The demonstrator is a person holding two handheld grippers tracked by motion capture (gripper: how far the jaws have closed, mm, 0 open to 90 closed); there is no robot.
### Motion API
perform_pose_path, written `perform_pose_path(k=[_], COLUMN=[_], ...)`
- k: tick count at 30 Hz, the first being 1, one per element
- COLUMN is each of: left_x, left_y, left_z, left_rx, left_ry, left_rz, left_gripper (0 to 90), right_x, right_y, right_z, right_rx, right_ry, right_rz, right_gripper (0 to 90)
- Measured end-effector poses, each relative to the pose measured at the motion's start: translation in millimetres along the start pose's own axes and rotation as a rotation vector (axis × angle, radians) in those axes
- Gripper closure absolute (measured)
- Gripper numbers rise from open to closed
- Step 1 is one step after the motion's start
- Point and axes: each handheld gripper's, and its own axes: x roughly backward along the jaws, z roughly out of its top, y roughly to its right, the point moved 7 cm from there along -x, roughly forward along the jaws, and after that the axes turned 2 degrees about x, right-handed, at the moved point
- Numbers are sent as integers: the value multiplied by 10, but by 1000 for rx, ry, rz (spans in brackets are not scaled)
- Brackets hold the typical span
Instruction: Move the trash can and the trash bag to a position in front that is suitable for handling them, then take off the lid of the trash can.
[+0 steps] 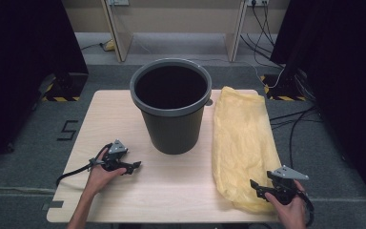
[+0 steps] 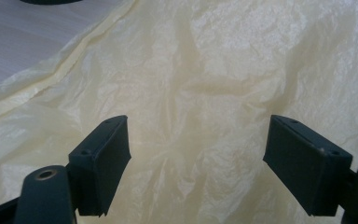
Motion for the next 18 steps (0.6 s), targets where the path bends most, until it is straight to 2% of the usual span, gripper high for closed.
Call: perform_pose_path(k=[10,14,18], left_x=[-10,-10,-10], left_y=[-7,-7,-7], left_z=[8,7,8], left_rx=[-1,-1,0], left_ry=[-2,-2,-2], left_rz=[2,2,2], left_gripper=[127,127,127], right_x=[-79,-128,-128], right_y=[-26,-48,-52], right_z=[-80,-102,-118], right_rx=[14,52,51], right_ry=[-36,-56,-65], right_rz=[1,-14,-16], right_gripper=[228,230,229])
